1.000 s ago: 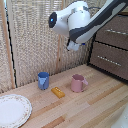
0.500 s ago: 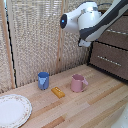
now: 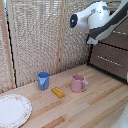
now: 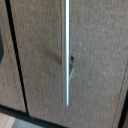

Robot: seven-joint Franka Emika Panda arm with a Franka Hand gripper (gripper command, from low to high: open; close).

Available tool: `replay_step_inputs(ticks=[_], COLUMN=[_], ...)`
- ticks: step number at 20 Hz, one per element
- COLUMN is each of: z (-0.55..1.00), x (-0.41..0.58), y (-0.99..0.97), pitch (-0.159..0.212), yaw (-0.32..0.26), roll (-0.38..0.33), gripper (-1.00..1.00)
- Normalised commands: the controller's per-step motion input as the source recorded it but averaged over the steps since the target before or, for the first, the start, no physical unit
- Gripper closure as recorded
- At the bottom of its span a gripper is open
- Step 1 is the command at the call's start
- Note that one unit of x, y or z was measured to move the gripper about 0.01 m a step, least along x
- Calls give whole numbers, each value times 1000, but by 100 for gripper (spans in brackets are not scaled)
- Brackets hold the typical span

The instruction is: Propose to navigate your clamp on the clench of the first drawer. Use gentle force to register to the cabinet. Send posterior your swing mandate till over it lurks, a cup of pink essence. Fortify your grip after aiming concentric with the pink cup’s periphery. Manoeuvre the pink towards the cabinet's top. Drop your compression till the cup is resting inside.

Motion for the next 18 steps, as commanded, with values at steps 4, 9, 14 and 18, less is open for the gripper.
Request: replay_step_inputs(ticks=[4,9,14,18], z=[-34,-25,-1,0], x=[-108,-166,-187,-155], y=[-450,-478,-549,-591], pitch=[30,69,59,53], yaw=[217,187,168,172], roll=[-60,-57,-37,-12], gripper=[-100,-100,-100,-100])
